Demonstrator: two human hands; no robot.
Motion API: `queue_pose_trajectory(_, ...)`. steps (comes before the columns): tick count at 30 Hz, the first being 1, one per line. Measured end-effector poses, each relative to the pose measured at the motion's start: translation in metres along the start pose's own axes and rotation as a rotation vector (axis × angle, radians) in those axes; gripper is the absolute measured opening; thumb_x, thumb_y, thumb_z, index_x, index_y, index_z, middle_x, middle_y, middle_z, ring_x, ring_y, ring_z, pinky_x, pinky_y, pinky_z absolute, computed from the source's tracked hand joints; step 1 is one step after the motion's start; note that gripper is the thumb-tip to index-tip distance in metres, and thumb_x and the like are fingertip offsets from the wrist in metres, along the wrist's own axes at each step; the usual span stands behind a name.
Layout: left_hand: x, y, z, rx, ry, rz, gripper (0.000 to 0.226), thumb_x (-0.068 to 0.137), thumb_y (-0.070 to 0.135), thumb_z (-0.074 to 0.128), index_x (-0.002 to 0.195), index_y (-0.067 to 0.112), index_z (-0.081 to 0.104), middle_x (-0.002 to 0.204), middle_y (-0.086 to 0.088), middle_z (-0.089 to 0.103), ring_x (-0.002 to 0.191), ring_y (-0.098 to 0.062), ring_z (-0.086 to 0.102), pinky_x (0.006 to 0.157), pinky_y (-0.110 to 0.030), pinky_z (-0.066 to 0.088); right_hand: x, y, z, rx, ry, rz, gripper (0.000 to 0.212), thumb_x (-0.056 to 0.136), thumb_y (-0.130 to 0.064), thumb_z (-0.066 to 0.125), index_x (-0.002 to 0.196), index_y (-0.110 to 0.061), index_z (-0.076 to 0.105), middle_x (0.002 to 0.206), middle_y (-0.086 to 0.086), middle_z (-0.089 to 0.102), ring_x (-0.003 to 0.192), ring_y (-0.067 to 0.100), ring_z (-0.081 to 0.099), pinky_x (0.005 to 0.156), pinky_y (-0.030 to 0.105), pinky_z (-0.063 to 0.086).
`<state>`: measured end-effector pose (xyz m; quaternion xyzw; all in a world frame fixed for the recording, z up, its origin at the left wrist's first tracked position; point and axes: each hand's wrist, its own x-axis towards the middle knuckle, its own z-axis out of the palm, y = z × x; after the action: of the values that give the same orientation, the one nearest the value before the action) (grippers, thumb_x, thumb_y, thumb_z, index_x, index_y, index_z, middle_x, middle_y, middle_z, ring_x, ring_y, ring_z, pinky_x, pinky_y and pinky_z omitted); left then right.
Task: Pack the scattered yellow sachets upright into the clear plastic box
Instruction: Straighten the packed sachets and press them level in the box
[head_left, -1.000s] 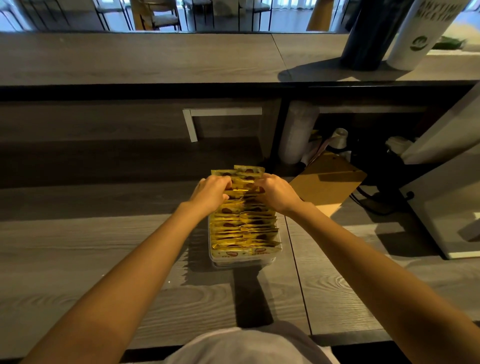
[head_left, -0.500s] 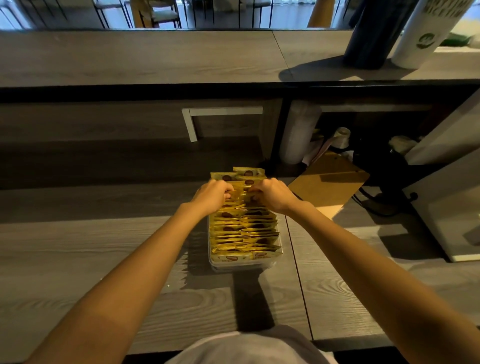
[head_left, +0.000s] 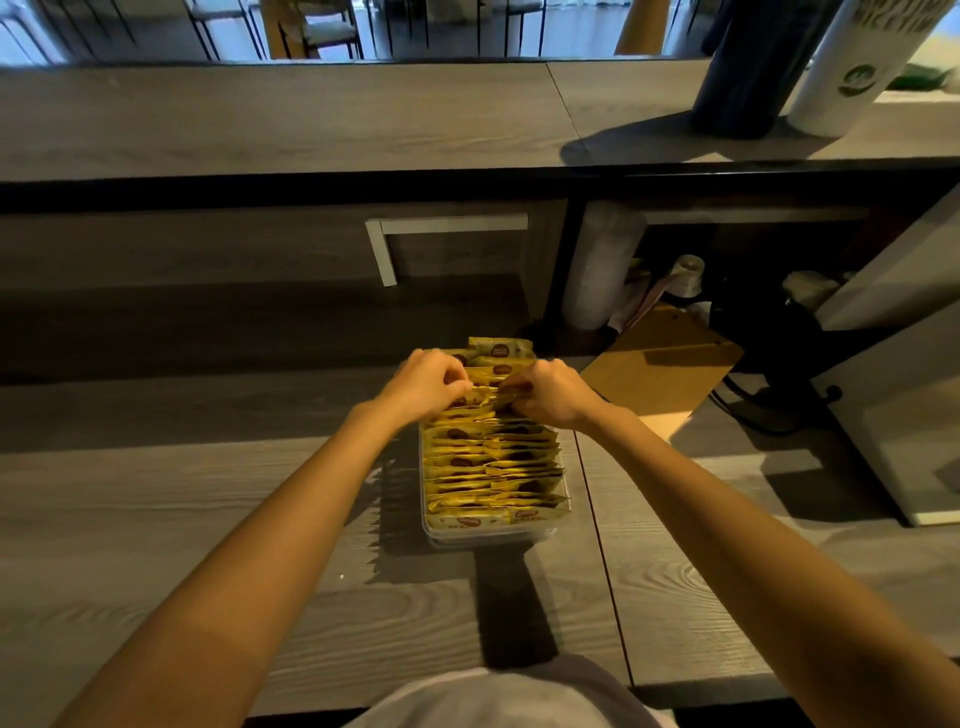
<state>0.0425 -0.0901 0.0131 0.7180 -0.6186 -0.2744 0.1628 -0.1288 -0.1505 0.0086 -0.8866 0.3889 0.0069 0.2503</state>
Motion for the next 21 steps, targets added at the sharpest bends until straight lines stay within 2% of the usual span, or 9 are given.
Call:
queue_pose_trajectory(3,0.002,-0.001,0.0,0.031,0.262,0.037,0.019,0.091,0.014,0.054,0.108,0.012,0.063,0.114,-0.006,0.057,0.111,-0.018,0.052,0.085,-0.026,0.04,-0.004,-0.001,-0.009,0.158,0.086,0.032,0.031,0.087,-0.012,0.054,0.117,-0.012,0.064,0.109,0.01,0.067,0.093,0.02,0.061,0.078,0.028,0.052)
queue_pose_trajectory(5,0.004,-0.003,0.002,0.07,0.315,0.035,0.032,0.091,0.01,0.053,0.122,0.011,0.055,0.125,-0.006,0.05,0.12,-0.02,0.046,0.094,-0.029,0.04,-0.002,0.001,-0.01,0.087,0.246,0.008,0.034,0.089,-0.012,0.055,0.122,-0.012,0.06,0.116,0.009,0.063,0.102,0.021,0.057,0.08,0.026,0.046)
queue_pose_trajectory(7,0.008,-0.005,0.004,0.128,0.239,0.005,0.046,0.091,0.013,0.054,0.135,0.012,0.044,0.136,-0.008,0.045,0.128,-0.023,0.041,0.102,-0.035,0.038,0.005,0.004,-0.008,-0.068,0.296,-0.035,0.042,0.092,-0.013,0.053,0.133,-0.014,0.049,0.132,0.009,0.052,0.122,0.025,0.046,0.091,0.029,0.043)
queue_pose_trajectory(9,0.013,-0.006,0.005,0.186,0.11,-0.018,0.051,0.091,0.018,0.054,0.139,0.013,0.039,0.14,-0.01,0.043,0.132,-0.025,0.038,0.107,-0.039,0.033,0.012,0.005,-0.006,-0.13,0.205,-0.036,0.053,0.093,-0.015,0.051,0.143,-0.016,0.034,0.148,0.009,0.036,0.137,0.028,0.031,0.105,0.036,0.037)
queue_pose_trajectory(11,0.017,-0.005,0.005,0.19,0.054,-0.038,0.05,0.092,0.021,0.054,0.139,0.013,0.039,0.139,-0.011,0.045,0.131,-0.027,0.039,0.107,-0.04,0.033,0.018,0.006,-0.003,-0.137,0.11,-0.015,0.058,0.094,-0.017,0.05,0.147,-0.017,0.025,0.154,0.009,0.025,0.141,0.03,0.025,0.11,0.041,0.033)
queue_pose_trajectory(14,0.019,-0.007,0.003,0.156,0.041,-0.038,0.042,0.09,0.016,0.056,0.132,0.015,0.047,0.132,-0.009,0.052,0.125,-0.027,0.047,0.102,-0.042,0.04,0.024,0.009,-0.002,-0.175,0.056,-0.028,0.048,0.095,-0.021,0.048,0.141,-0.017,0.037,0.147,0.011,0.036,0.134,0.03,0.036,0.105,0.041,0.039)
queue_pose_trajectory(16,0.02,-0.008,0.002,0.129,-0.01,-0.024,0.031,0.088,0.013,0.059,0.118,0.016,0.056,0.122,-0.009,0.058,0.116,-0.026,0.053,0.096,-0.042,0.047,0.025,0.01,-0.004,-0.212,0.051,-0.055,0.039,0.094,-0.022,0.051,0.132,-0.016,0.05,0.135,0.011,0.047,0.12,0.028,0.05,0.095,0.037,0.046)
queue_pose_trajectory(19,0.02,-0.007,0.0,0.079,-0.049,-0.039,0.022,0.088,0.012,0.059,0.11,0.014,0.058,0.113,-0.009,0.06,0.108,-0.024,0.057,0.09,-0.04,0.05,0.024,0.006,-0.002,-0.052,0.072,-0.036,0.042,0.091,-0.015,0.054,0.131,-0.01,0.041,0.118,0.015,0.058,0.105,0.029,0.059,0.085,0.037,0.049)
queue_pose_trajectory(21,0.018,-0.007,0.0,0.063,-0.083,-0.051,0.02,0.091,0.015,0.054,0.111,0.013,0.058,0.109,-0.009,0.06,0.105,-0.024,0.057,0.088,-0.039,0.049,0.023,0.004,0.0,0.034,0.049,0.007,0.043,0.093,-0.013,0.051,0.132,-0.007,0.036,0.117,0.018,0.06,0.105,0.032,0.06,0.086,0.038,0.049)
